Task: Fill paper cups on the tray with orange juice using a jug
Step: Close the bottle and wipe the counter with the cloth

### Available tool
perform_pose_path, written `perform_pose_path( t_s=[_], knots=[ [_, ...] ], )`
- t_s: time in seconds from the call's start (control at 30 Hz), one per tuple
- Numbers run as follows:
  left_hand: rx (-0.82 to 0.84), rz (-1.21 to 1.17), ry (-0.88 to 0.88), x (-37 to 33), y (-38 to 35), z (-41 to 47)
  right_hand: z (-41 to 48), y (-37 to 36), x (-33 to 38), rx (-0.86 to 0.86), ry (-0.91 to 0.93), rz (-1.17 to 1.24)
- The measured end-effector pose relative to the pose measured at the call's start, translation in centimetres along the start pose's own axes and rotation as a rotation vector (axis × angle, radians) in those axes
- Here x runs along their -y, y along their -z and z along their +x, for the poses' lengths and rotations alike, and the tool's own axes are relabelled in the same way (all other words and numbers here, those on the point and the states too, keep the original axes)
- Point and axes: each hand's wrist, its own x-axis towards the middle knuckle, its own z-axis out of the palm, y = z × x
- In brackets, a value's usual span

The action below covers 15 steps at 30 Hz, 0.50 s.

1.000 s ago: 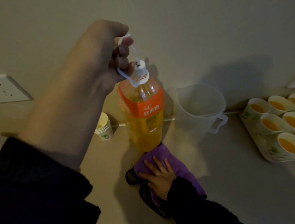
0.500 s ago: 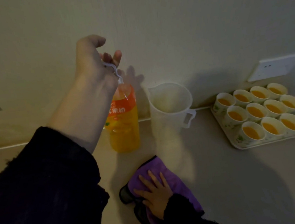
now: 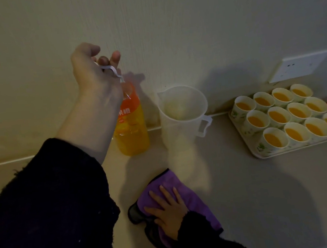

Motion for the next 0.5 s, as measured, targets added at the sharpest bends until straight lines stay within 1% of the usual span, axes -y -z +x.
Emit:
perform_pose_path(
  t_s=[0.1, 0.27, 0.37, 0.5],
  knots=[
    [-0.004, 0.005, 0.002, -0.1, 0.5, 0.0, -0.1, 0.2, 0.0, 0.019, -0.002, 0.011],
    [-0.017, 0.235, -0.005, -0.5, 2.4, -0.3, -0.2, 0.3, 0.2, 0.004, -0.019, 0.044],
    [-0.004, 0.384, -0.011, -0.7, 3.5, -0.5, -0.2, 0.2, 0.2, 0.02, -0.028, 0.035],
    [-0.046, 0.533, 0.005, -0.8, 5.2, -0.5, -0.3, 0.4, 0.4, 0.067, -0.057, 0.075]
  ],
)
